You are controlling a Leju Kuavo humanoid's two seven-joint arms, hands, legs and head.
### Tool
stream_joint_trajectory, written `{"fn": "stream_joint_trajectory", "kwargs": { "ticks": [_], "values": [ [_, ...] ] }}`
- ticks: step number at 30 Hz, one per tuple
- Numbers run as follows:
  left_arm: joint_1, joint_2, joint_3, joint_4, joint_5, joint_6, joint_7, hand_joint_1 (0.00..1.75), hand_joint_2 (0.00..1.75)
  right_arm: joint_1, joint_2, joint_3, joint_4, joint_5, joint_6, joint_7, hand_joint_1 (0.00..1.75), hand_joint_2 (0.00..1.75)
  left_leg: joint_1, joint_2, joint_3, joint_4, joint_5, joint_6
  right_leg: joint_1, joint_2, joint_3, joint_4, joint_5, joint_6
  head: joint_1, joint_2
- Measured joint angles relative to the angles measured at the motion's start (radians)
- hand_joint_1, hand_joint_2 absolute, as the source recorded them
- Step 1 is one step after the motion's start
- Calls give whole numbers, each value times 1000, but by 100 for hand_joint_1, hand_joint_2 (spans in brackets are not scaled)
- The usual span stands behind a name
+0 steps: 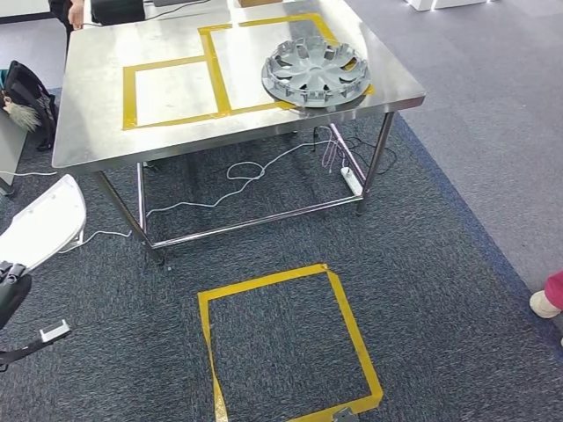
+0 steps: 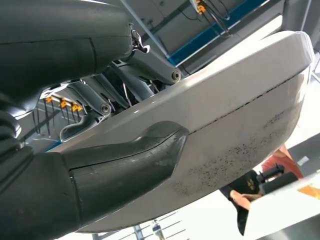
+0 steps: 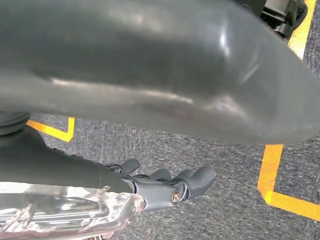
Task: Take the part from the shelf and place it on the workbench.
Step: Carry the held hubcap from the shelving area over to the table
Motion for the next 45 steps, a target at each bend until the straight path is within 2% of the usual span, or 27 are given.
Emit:
{"fn": "stream_joint_trajectory", "kwargs": {
  "ticks": [7, 11, 14, 18, 19, 20, 22, 23, 24, 25, 26, 27, 28, 29, 31, 34, 35, 36, 38, 39, 40, 41, 42, 44, 45],
  "values": [
    [2, 0, -9, 0, -5, -18, 6, 175, 175, 0, 0, 0, 0, 0, -1, 0, 0, 0, -2, 0, 0, 0, -2, 3, -2, 0, 0, -1, 0, 1, 0, 0],
    [8, 2, -9, 0, -6, -19, 10, 175, 175, 0, 0, 0, 0, 0, -1, 0, 0, 0, -6, 0, 0, 1, -5, 7, -7, 0, 1, -1, -1, 6, 0, 0],
    [13, 7, -9, 0, -8, -23, 15, 175, 175, 0, 0, 0, 0, 0, -1, 0, 0, 0, -12, 0, 0, 2, -8, 14, -13, -1, 2, -3, -1, 13, 0, 0],
    [19, 14, -8, -3, -8, -23, 21, 175, 175, -1, 0, 0, 0, 0, -2, 0, 0, 0, -12, -1, 5, -6, -7, 31, -17, -1, 3, 12, 1, 30, 0, 0],
    [19, 15, -8, -4, -8, -23, 21, 175, 175, -1, 0, 0, 0, 0, -2, 0, 0, 0, -10, -1, 9, -8, -6, 35, -17, 1, -7, 32, -13, 32, 3, 0],
    [20, 16, -7, -6, -8, -23, 22, 175, 175, -2, 0, 0, 0, 0, -2, 0, 0, 0, -8, -1, 12, -9, -5, 38, -17, 3, -27, 72, -40, 33, 5, 0],
    [23, 16, -8, -7, -8, -24, 23, 175, 175, -2, 0, 0, 0, 0, -2, 0, 0, 0, -7, -1, 12, -9, -6, 40, -17, 6, -87, 199, -108, 33, 11, 0],
    [25, 16, -8, -7, -8, -24, 24, 175, 175, -1, 0, 0, 0, 0, -2, 0, 0, 0, -7, -2, 12, -9, -6, 40, -17, 7, -116, 258, -133, 33, 12, 0],
    [27, 16, -8, -7, -9, -24, 24, 175, 175, 1, 0, 0, 0, 0, -2, 0, 0, 0, -7, -3, 12, -8, -7, 39, -17, 7, -131, 285, -139, 33, 13, 0],
    [28, 15, -8, -7, -9, -24, 24, 175, 175, 1, 0, 0, 0, 0, -2, 0, 0, 0, -6, -4, 12, -8, -7, 38, -18, 7, -129, 275, -127, 34, 13, 0],
    [28, 15, -8, -7, -9, -24, 24, 175, 175, 1, 0, 0, 0, 0, -2, 0, 0, 0, -4, -7, 13, -7, -10, 34, -18, 7, -106, 225, -96, 34, 13, 0],
    [29, 15, -8, -7, -9, -24, 24, 175, 175, 0, 0, 0, 0, 0, -2, 0, 0, 0, -2, -10, 15, -6, -15, 29, -19, 8, -72, 154, -61, 34, 14, 0],
    [29, 15, -7, -8, -9, -25, 26, 175, 175, 0, 0, 0, 0, 0, -2, 0, 0, 0, -2, -12, 16, -5, -20, 23, -19, 11, -42, 89, -43, 31, 13, 0],
    [30, 15, -7, -11, -9, -25, 27, 175, 175, -1, 0, 0, 0, 0, -2, 0, 0, 0, -2, -14, 17, -4, -27, 16, -18, 13, -19, 42, -40, 24, 13, 0],
    [32, 16, -7, -19, -10, -29, 30, 175, 175, 0, 0, 0, 0, 0, -2, 1, 0, 0, -2, -16, 21, -4, -31, 1, -15, 16, -4, 13, -56, 5, 12, 0],
    [40, 18, -6, -28, -11, -37, 34, 175, 175, 3, 0, 0, 0, 0, -3, 3, 0, 0, 2, -13, 24, 24, -31, -17, -17, 15, 28, 10, -52, -18, 7, 0],
    [42, 19, -6, -32, -11, -39, 37, 175, 175, 3, 0, 0, 0, 0, -4, 3, 0, 0, 3, -11, 6, 59, -39, -20, -18, 15, 44, 9, -54, -22, 4, 0],
    [43, 19, -6, -35, -11, -41, 39, 175, 175, 3, 0, 0, 0, 0, -4, 3, 0, 0, 2, -8, -25, 111, -49, -23, -17, 15, 54, 7, -58, -25, 2, 0],
    [48, 18, -7, -37, -11, -43, 43, 175, 175, 5, 0, 0, 0, 0, -4, 3, 0, 0, 2, -8, -115, 226, -87, -27, -17, 14, 77, 4, -76, -28, 1, 0],
    [52, 18, -7, -37, -12, -44, 44, 175, 175, 6, 0, 0, 0, 0, -4, 3, 0, 0, 2, -8, -152, 258, -105, -27, -17, 15, 92, 1, -88, -28, 0, 0],
    [55, 17, -7, -38, -12, -46, 45, 175, 175, 8, 0, 0, 0, 0, -4, 3, 0, 0, 2, -7, -175, 261, -116, -26, -18, 15, 110, -1, -102, -26, 0, 0],
    [57, 17, -7, -39, -12, -47, 45, 175, 175, 10, 0, 0, 0, 0, -4, 4, 0, 0, 2, -7, -183, 234, -110, -23, -18, 16, 130, -3, -117, -25, 0, 0],
    [59, 16, -7, -40, -12, -47, 46, 175, 175, 11, 1, 0, 0, 1, -5, 4, 0, 0, 2, -5, -181, 186, -80, -20, -19, 16, 149, -6, -133, -22, 0, 0],
    [61, 15, -8, -42, -13, -49, 47, 175, 175, 12, 1, 0, 0, 1, -5, 6, 0, 0, 0, 6, -169, 74, 41, -14, -17, 15, 187, -12, -171, -14, -2, 0],
    [64, 14, -9, -43, -13, -50, 47, 175, 175, 12, 1, 0, 0, 1, -6, 6, 0, 0, -2, 11, -162, 40, 85, -12, -15, 13, 208, -24, -190, -9, -2, 0]
  ]
}}
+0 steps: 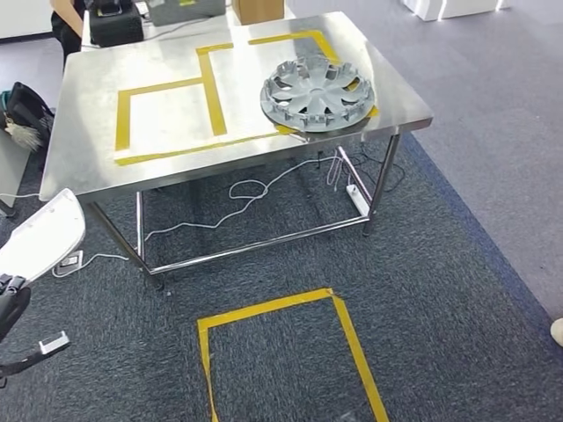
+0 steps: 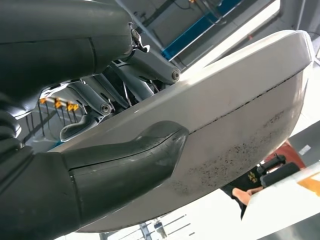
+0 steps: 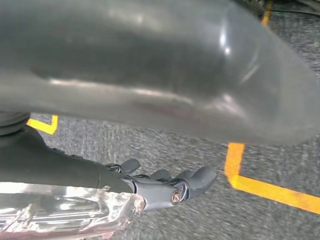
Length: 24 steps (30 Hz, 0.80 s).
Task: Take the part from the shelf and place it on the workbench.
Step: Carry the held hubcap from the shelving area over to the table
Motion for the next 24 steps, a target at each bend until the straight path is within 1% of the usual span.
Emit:
{"fn": "stream_joint_trajectory", "kwargs": {
  "ticks": [1, 2, 3, 4, 5, 6, 7, 8, 9, 10, 11, 12, 13, 14, 15, 16, 17, 18, 19, 20, 21, 22, 23, 24],
  "values": [
    [3, -1, -1, -2, 0, -1, 0, 175, 175, -1, 0, 0, 0, 0, -1, 0, 0, 0, -1, 2, 7, -18, 21, 4, 3, -2, 29, -13, -8, 7, 0, 0],
    [3, -2, -1, -4, 0, -1, 0, 175, 175, -3, 0, 0, 0, 0, -1, 0, 0, 0, -1, -1, 17, -19, 7, 8, 5, -3, 51, -22, -6, 13, 1, 0],
    [3, -1, -1, -7, 0, -1, 0, 175, 175, -7, 0, 0, 1, 1, -2, 0, 0, 0, 2, -7, 32, -22, -7, 14, 5, -5, 59, -12, 8, 20, 4, 0],
    [2, -1, 0, -10, 0, -1, 0, 175, 175, -11, 0, 0, 1, 1, -2, 0, 0, 0, 3, -12, 48, -26, -20, 21, 5, -5, 47, 29, 32, 26, 7, 0],
    [1, -2, 0, -12, 0, -1, 1, 175, 175, -14, 0, 0, 1, 1, -3, 0, 0, 0, 4, -15, 66, -28, -33, 28, 5, -4, 10, 92, 49, 29, 11, 0],
    [2, -2, 0, -13, 0, -1, 1, 175, 175, -15, 0, 0, 1, 1, -3, 0, 0, 0, 3, -18, 87, -30, -47, 34, 5, -3, -42, 168, 49, 31, 14, 0],
    [3, -3, 0, -14, 0, -1, 1, 175, 175, -14, 0, 0, 1, 1, -3, 0, 0, 0, 0, -19, 108, -32, -66, 39, 6, -4, -97, 236, 27, 30, 16, 0],
    [5, -5, -1, -14, 0, -1, 1, 175, 175, -11, 0, 0, 1, 1, -3, 0, 0, 0, -2, -19, 133, -34, -85, 43, 7, -3, -149, 279, -18, 29, 19, 0],
    [5, -7, -1, -14, 0, -1, 1, 175, 175, -8, 0, 1, 1, 1, -3, 0, 0, 0, -4, -20, 160, -38, -104, 46, 8, -3, -192, 299, -73, 27, 19, 0],
    [6, -8, -2, -14, -1, -1, 1, 175, 175, -5, 0, 1, 1, 1, -3, 0, 0, 0, -6, -21, 191, -42, -124, 48, 10, -3, -226, 293, -121, 25, 20, 0],
    [6, -10, -2, -14, -1, -1, 1, 175, 175, -2, 0, 1, 1, 1, -2, 0, 0, 0, -7, -23, 222, -46, -144, 48, 11, -3, -253, 269, -143, 22, 21, 0],
    [6, -11, -2, -14, -1, -2, 1, 175, 175, 1, 0, 1, 1, 1, -2, 0, 0, 0, -7, -24, 250, -47, -164, 48, 12, -3, -274, 231, -122, 20, 22, 0],
    [6, -13, -4, -14, -1, -2, 1, 175, 175, 5, 0, 1, 1, 0, -1, 0, 0, 0, -8, -24, 275, -49, -186, 46, 12, -3, -292, 180, -42, 19, 23, 0],
    [6, -15, -5, -13, -1, -2, 1, 175, 175, 9, 0, 1, 1, 0, 1, 1, 0, 0, -9, -27, 299, -49, -207, 44, 12, -4, -301, 131, 54, 18, 24, 0],
    [7, -15, -6, -14, -1, 0, 2, 175, 175, 11, 0, 2, 1, 0, 2, 2, 0, 0, -11, -29, 321, -53, -227, 40, 12, -6, -299, 95, 138, 15, 24, 0],
    [6, -14, -6, -16, -1, 2, 4, 175, 175, 10, 0, 2, 1, 0, 3, 2, 0, 0, -12, -31, 344, -58, -241, 36, 11, -8, -292, 74, 195, 12, 22, 0],
    [5, -13, -5, -17, 1, 7, 5, 175, 175, 6, 0, 2, 1, -1, 3, 2, 0, 0, -13, -33, 363, -58, -248, 32, 11, -8, -279, 68, 208, 7, 20, 0],
    [1, -12, -3, -19, 4, 14, 5, 175, 175, -1, 1, 2, 1, -1, 3, 2, 0, 0, -14, -32, 370, -49, -248, 27, 10, -7, -265, 68, 207, 1, 17, 0],
    [-3, -13, -1, -21, 11, 19, 2, 175, 175, -8, 1, 2, 1, -1, 2, 1, 0, 0, -13, -29, 364, -21, -242, 22, 8, -6, -256, 66, 207, -4, 17, 0],
    [-6, -16, 0, -21, 20, 23, -3, 175, 175, -14, 1, 3, 1, -1, 1, 0, 0, 0, -13, -26, 338, 24, -239, 17, 7, -5, -249, 64, 205, -10, 16, 0],
    [-6, -20, 0, -21, 30, 25, -9, 175, 175, -18, 1, 3, 1, -2, 1, 0, 0, 0, -12, -24, 302, 80, -249, 12, 6, -4, -242, 61, 200, -15, 15, 0],
    [-5, -24, 0, -21, 40, 25, -14, 175, 175, -18, 1, 3, 1, -2, 0, 0, 0, 0, -12, -22, 259, 137, -270, 7, 6, -3, -237, 58, 195, -19, 15, 0],
    [-2, -28, 0, -21, 48, 24, -18, 175, 175, -15, 1, 3, 1, -2, -1, 0, 0, 0, -12, -21, 214, 186, -303, 4, 6, -1, -232, 55, 189, -21, 15, 0],
    [1, -32, 0, -21, 56, 22, -20, 175, 175, -12, 1, 3, 1, -3, -1, 0, 0, 0, -12, -21, 175, 219, -332, 3, 6, 0, -226, 54, 182, -23, 14, 0]
  ]
}}
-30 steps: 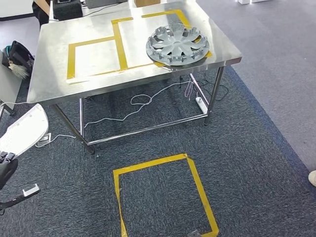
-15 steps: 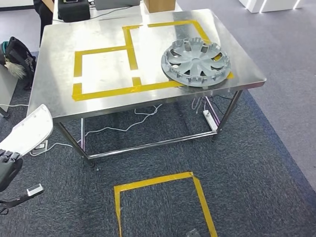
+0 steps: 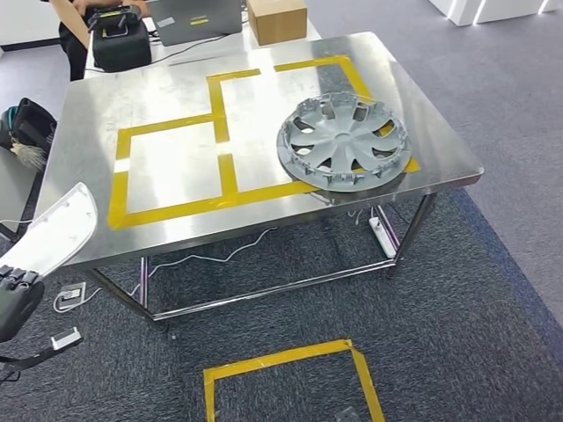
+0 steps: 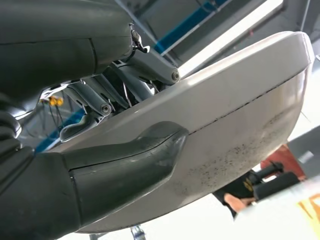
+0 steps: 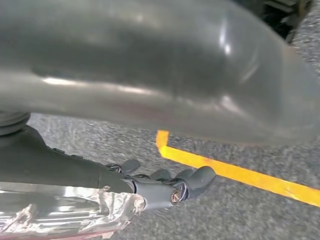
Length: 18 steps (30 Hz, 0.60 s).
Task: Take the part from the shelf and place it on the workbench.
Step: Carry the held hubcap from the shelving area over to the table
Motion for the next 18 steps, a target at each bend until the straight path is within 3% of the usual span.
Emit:
{"fn": "stream_joint_trajectory", "kwargs": {
  "ticks": [1, 2, 3, 5, 7, 10, 12, 15, 16, 17, 18],
  "values": [
    [3, -3, 0, 0, 7, -2, -2, 175, 175, 3, 0, 0, 0, 0, 0, 0, 0, 0, 0, 0, -29, 10, -13, 0, 0, 1, 8, 0, -8, -1, 0, 0],
    [6, -6, 1, 0, 14, -3, -4, 175, 175, 4, 0, 1, 0, -1, 0, 0, 0, 0, -1, 0, -45, -6, -2, 2, 1, 3, 18, -1, -17, -1, 0, 0],
    [9, -7, 2, 0, 20, -3, -6, 175, 175, 5, 0, 1, 0, -1, 0, 0, 0, 0, -1, 0, -50, -47, 36, 6, 1, 4, 29, -1, -26, -1, 0, 0],
    [15, -10, 5, 0, 28, -4, -10, 175, 175, 5, 0, 3, 0, -1, -1, 0, 0, 0, -5, 4, -42, -164, 156, 15, 3, 6, 48, -1, -44, 2, 1, 0],
    [20, -13, 9, 0, 32, -4, -13, 175, 175, 7, 0, 4, 0, -1, -1, 0, 0, 0, -10, 9, -39, -235, 226, 22, 5, 8, 55, -3, -58, 11, 0, 0],
    [25, -15, 13, -2, 35, -4, -17, 175, 175, 8, 0, 5, 0, -1, -2, 0, 0, 0, -8, 8, -31, -249, 236, 31, 9, 8, 61, -12, -72, 28, -1, 0],
    [26, -17, 16, -5, 37, -4, -17, 175, 175, 4, 0, 5, 0, 0, -3, 0, 0, 0, -1, 8, -15, -258, 232, 40, 10, 6, 43, 34, -100, 39, 3, 0],
    [28, -23, 19, -7, 41, -2, -18, 175, 175, 3, 0, 6, 0, 1, -4, 2, 0, 0, 1, 8, 4, -260, 215, 51, 6, 4, -76, 234, -171, 49, 8, 0],
    [30, -26, 19, -7, 42, -1, -18, 175, 175, 5, 0, 6, 0, 1, -4, 3, 0, 0, 1, 7, 12, -260, 208, 51, 5, 4, -112, 278, -171, 50, 8, 0],
    [32, -29, 19, -7, 43, -1, -18, 175, 175, 6, 0, 6, 0, 1, -4, 4, 0, 0, 1, 6, 21, -260, 200, 51, 5, 5, -128, 281, -147, 51, 8, 0],
    [33, -33, 19, -7, 43, -1, -18, 175, 175, 6, 0, 6, 0, 2, -4, 4, 0, 0, 1, 4, 33, -260, 192, 50, 5, 5, -124, 243, -103, 51, 8, 0]
  ]
}}
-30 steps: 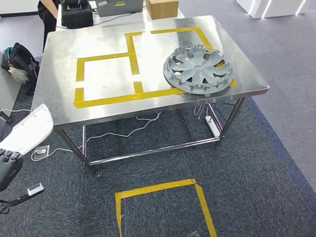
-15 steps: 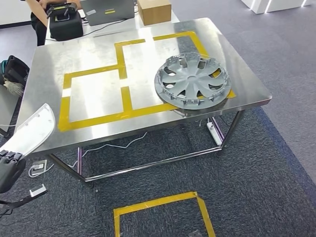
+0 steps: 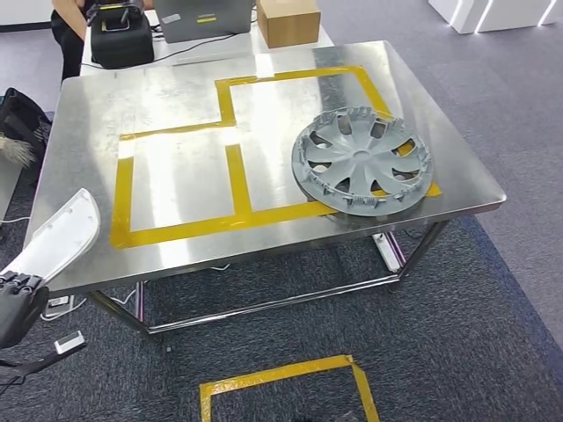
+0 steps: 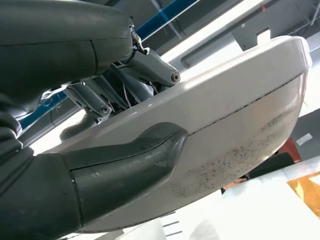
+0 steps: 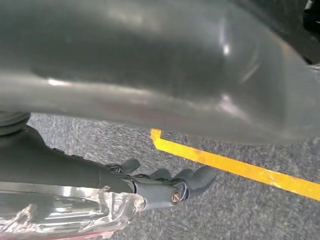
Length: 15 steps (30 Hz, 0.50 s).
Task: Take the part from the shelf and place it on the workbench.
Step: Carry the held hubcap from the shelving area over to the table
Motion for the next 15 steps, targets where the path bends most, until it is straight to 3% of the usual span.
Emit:
{"fn": "stream_joint_trajectory", "kwargs": {
  "ticks": [2, 4, 9, 15],
  "values": [
    [1, -7, 0, 0, 2, 2, -3, 175, 175, -1, 0, 0, 0, 0, 0, 0, 0, 0, -2, -3, 25, 0, -19, -5, 1, 1, 44, -132, 97, -5, 0, 0],
    [-1, -11, 1, 0, 4, 5, -9, 175, 175, -2, 0, 0, 0, 0, 0, 1, 0, 0, -5, -6, 34, 4, -33, -12, 0, 1, 85, -226, 132, -11, -2, 0],
    [-3, -15, 1, 0, -10, 3, -23, 175, 175, -4, 2, 2, 0, 3, 0, 6, 0, 0, -7, -6, 35, -4, -33, -9, -1, 6, 94, -247, 124, -14, -4, 0],
    [-18, -15, -1, 0, -42, -10, -30, 175, 175, -6, 2, 6, 0, 10, 0, 7, 0, 0, -6, -6, 38, -13, -34, -21, 3, 6, 94, -247, 119, -23, -4, 0]
  ]
}}
